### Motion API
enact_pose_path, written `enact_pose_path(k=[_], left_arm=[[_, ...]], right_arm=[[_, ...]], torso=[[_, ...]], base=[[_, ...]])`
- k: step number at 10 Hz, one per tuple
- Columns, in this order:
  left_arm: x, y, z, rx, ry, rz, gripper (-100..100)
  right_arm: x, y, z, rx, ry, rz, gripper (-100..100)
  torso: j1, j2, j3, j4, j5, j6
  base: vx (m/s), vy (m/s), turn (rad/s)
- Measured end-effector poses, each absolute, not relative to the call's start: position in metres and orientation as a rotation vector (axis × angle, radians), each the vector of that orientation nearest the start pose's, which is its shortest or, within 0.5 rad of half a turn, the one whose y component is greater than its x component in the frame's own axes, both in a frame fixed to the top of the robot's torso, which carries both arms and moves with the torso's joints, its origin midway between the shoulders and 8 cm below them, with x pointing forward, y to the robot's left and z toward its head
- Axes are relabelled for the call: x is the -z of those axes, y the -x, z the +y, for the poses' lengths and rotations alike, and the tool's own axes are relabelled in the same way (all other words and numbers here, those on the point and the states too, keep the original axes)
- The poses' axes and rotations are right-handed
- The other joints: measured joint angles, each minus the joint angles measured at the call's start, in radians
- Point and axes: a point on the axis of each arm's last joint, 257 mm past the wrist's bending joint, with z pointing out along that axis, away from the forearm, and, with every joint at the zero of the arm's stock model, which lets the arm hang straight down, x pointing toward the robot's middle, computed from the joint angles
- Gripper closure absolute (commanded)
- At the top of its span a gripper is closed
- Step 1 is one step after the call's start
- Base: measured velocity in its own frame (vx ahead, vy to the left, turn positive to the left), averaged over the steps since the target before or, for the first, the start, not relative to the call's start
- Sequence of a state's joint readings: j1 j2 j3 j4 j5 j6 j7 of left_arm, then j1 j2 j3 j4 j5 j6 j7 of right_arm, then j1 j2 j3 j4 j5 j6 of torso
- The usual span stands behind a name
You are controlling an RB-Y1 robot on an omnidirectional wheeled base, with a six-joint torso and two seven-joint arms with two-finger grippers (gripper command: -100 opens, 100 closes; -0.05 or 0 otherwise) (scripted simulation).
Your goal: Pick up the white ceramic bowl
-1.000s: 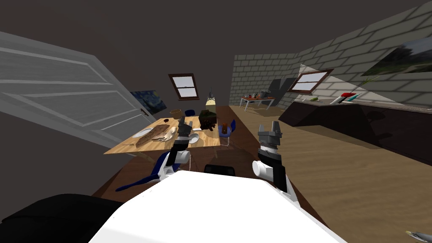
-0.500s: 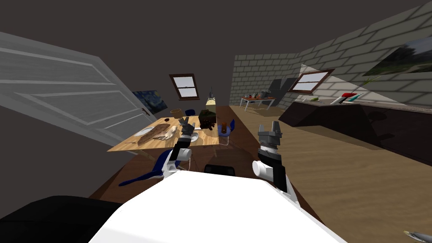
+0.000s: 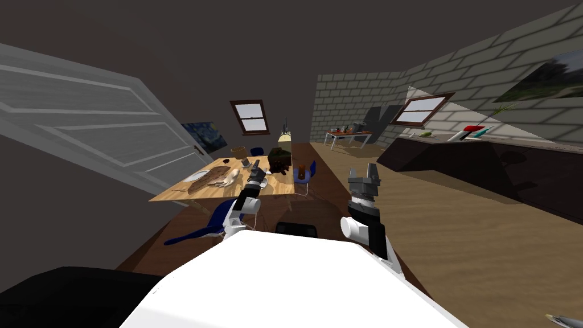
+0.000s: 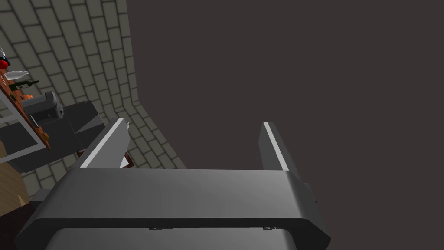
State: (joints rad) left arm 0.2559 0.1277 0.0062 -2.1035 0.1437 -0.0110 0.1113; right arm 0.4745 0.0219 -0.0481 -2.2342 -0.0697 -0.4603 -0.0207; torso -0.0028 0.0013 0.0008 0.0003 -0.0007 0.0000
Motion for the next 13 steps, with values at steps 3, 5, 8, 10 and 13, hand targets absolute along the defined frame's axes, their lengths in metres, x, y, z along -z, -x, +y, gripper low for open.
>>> enact_pose_path(k=[3,5,8,10,13], left_arm=[[0.098,-0.478,0.271,1.404,1.148,0.977,-100],[0.116,-0.485,0.273,1.394,1.208,1.011,-100],[0.145,-0.498,0.274,1.37,1.304,1.067,-100],[0.164,-0.505,0.276,1.346,1.367,1.103,-100],[0.194,-0.507,0.28,1.301,1.457,1.157,-100]], right_arm=[[-0.005,-0.356,-0.307,-1.311,-0.771,0.579,0],[-0.005,-0.356,-0.307,-1.311,-0.77,0.579,0],[-0.005,-0.356,-0.307,-1.311,-0.771,0.579,0],[-0.005,-0.356,-0.307,-1.311,-0.771,0.579,0],[-0.005,-0.356,-0.307,-1.311,-0.77,0.579,0]], torso=[[0.0,0.0,0.0,0.0,0.0,0.0],[0.001,-0.001,0.0,0.0,0.0,0.0],[0.001,-0.001,0.0,0.0,0.0,0.0],[0.001,-0.001,-0.001,0.0,0.0,0.0],[0.001,-0.002,-0.001,0.0,0.0,0.0]], base=[[-0.025,-0.043,0.025],[-0.011,-0.037,0.027],[-0.014,-0.031,0.023],[-0.003,-0.032,0.025],[0.005,-0.027,0.033]])
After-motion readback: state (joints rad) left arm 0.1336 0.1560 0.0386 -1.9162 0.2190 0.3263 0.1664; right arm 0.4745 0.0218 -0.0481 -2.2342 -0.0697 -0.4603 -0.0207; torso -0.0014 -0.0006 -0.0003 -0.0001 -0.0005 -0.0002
